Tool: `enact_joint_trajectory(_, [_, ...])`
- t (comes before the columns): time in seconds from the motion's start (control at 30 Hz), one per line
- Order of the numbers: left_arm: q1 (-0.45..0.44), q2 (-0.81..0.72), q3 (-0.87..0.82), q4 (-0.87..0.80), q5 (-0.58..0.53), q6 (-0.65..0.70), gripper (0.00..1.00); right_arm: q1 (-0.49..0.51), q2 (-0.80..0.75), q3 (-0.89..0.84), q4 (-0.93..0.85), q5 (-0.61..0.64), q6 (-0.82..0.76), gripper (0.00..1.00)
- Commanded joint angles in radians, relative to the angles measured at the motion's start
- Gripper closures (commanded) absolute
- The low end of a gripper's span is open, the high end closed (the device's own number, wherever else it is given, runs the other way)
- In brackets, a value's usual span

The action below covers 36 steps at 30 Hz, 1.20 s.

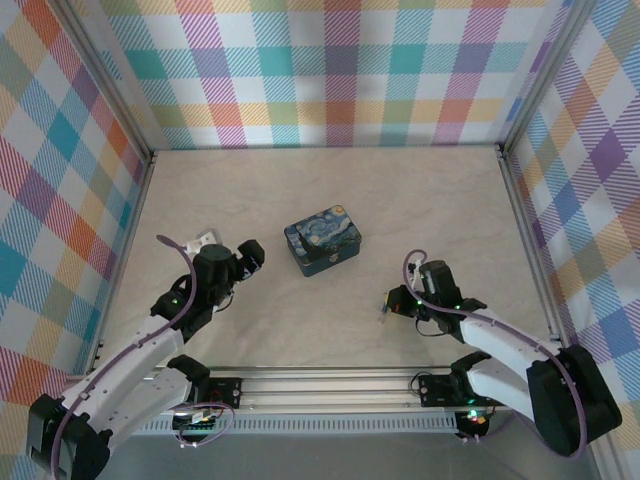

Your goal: Unlock the padlock with the key

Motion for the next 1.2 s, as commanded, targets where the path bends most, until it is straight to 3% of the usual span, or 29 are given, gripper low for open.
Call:
enact_joint_trajectory(0.0, [0.008, 0.008, 0.002, 0.015, 0.002, -0.013, 0.07, -0.008, 0.039, 0.009, 0.057, -0.005, -0.008, 1.00])
enact_joint_trajectory(0.4, [0.008, 0.027, -0.001, 0.017, 0.006, -0.021, 0.06, -0.008, 0.155, 0.034, 0.124, -0.025, -0.007, 1.00])
enact_joint_trajectory(0.73, [0.009, 0.026, 0.003, 0.012, 0.007, -0.021, 0.07, -0.008, 0.145, 0.029, 0.111, -0.008, -0.014, 1.00])
enact_joint_trajectory(1.17, [0.008, 0.009, 0.022, -0.010, 0.003, -0.014, 0.06, -0.008, -0.037, 0.080, -0.039, 0.059, -0.055, 0.79])
